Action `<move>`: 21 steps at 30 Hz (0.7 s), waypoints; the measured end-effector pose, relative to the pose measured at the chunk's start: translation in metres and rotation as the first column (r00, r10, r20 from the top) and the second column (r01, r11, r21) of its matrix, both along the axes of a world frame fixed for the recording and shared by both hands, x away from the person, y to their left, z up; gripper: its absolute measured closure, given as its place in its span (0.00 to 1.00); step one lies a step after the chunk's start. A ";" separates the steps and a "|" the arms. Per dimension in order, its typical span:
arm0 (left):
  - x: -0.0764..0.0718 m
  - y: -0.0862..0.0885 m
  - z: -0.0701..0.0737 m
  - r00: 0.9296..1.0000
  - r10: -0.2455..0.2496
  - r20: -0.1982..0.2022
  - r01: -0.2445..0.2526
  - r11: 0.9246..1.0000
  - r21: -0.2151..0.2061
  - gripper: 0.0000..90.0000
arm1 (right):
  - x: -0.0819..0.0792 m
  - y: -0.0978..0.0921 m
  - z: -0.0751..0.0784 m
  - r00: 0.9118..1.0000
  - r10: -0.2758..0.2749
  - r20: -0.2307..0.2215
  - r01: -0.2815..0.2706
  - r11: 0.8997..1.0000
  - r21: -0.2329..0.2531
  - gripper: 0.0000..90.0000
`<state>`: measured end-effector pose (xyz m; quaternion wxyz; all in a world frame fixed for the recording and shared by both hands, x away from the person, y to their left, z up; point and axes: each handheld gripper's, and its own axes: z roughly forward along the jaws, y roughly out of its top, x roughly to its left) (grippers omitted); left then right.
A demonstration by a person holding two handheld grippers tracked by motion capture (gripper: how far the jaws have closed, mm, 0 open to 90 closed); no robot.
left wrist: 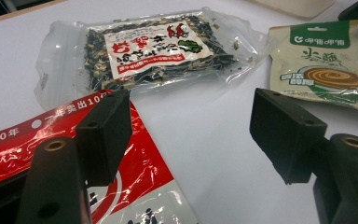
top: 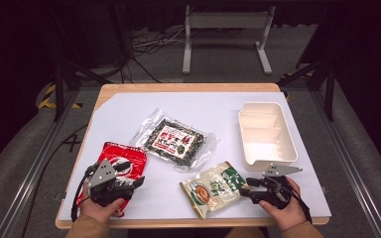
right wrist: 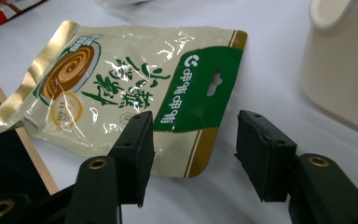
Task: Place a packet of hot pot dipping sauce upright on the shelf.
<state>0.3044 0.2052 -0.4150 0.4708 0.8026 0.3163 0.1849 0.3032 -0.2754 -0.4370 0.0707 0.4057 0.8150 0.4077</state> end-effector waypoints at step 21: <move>0.000 -0.005 -0.002 1.000 -0.006 -0.003 0.006 0.999 0.037 0.33 | -0.003 0.013 -0.001 0.997 0.074 0.015 -0.074 0.997 0.024 0.84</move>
